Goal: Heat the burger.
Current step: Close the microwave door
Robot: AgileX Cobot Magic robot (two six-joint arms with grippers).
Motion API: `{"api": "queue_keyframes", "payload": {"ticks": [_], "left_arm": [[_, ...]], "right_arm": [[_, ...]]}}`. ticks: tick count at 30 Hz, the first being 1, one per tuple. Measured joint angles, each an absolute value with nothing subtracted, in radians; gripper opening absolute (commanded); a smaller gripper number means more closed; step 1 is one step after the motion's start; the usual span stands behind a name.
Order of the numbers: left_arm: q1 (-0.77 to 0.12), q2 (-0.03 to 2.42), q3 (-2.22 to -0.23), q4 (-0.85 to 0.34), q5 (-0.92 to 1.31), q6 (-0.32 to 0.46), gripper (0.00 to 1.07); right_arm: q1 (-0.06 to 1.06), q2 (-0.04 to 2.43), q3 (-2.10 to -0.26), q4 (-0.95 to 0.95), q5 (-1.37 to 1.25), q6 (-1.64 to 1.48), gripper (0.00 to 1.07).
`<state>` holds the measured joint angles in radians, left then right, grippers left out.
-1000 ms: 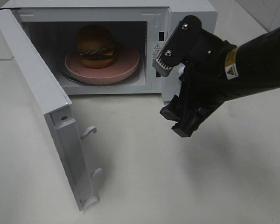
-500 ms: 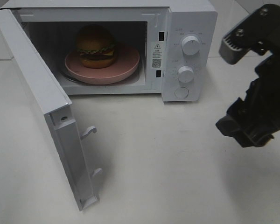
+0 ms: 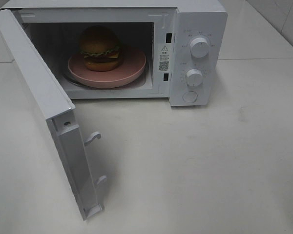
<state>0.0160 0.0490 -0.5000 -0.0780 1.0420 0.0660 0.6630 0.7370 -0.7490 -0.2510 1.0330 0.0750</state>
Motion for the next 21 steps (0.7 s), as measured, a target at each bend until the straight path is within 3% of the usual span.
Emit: {"api": "queue_keyframes", "payload": {"ticks": [15, 21], "left_arm": [[0.016, 0.049, -0.5, -0.078, 1.042, 0.066, 0.98], [0.016, 0.049, -0.5, -0.078, 1.042, 0.066, 0.98]], "right_arm": [[0.661, 0.476, -0.649, -0.245, 1.16, 0.079, 0.76], [0.543, 0.39, -0.574, -0.211, 1.151, 0.082, 0.76]]}}
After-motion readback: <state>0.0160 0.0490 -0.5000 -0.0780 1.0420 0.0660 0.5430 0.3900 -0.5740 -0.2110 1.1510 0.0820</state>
